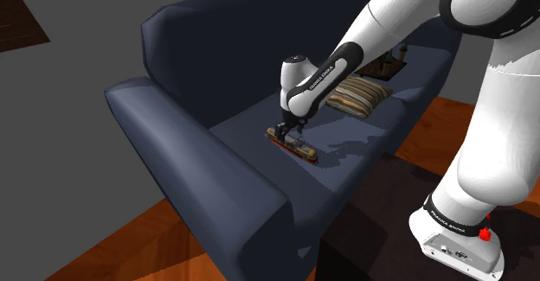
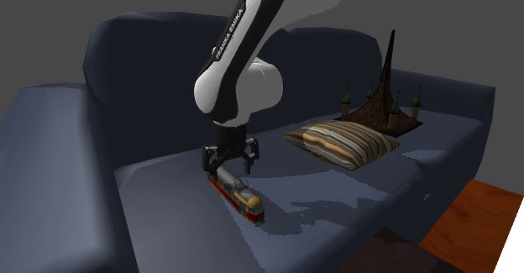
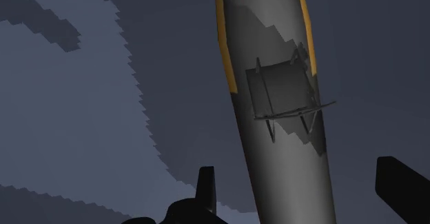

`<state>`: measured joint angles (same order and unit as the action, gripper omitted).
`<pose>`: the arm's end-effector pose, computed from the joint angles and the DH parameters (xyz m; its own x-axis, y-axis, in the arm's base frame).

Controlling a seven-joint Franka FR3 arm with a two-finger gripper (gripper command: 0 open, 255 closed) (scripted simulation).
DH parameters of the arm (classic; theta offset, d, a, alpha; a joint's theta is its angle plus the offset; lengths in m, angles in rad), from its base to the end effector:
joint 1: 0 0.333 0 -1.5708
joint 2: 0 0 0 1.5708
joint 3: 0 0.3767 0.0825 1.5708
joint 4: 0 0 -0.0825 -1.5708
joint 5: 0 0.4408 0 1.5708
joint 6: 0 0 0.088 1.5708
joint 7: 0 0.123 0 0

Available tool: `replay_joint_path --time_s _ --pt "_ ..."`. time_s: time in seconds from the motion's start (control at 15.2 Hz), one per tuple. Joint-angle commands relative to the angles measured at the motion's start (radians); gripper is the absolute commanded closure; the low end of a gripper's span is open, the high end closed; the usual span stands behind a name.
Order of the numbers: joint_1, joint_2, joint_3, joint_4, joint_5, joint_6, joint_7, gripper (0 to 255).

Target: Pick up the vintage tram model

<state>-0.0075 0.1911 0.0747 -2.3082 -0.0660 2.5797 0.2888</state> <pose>0.5789 0.0397 0.2684 0.9822 -0.1676 0.0844 -0.1684 -0.9857 0.0014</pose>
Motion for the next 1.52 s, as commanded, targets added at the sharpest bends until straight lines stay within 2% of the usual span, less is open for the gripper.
replay_joint_path --time_s 0.0,0.33,0.4,0.99,1.45 --pt "0.001 0.023 -0.002 -0.002 -0.005 0.026 0.003 0" --pt "0.002 0.052 -0.005 -0.004 -0.011 0.057 0.009 0" --pt "0.003 0.053 -0.004 -0.004 -0.012 0.058 0.010 255" --pt "0.002 0.052 -0.005 -0.004 -0.011 0.057 0.009 255" --pt "-0.002 -0.026 0.002 0.005 0.006 -0.030 -0.005 255"
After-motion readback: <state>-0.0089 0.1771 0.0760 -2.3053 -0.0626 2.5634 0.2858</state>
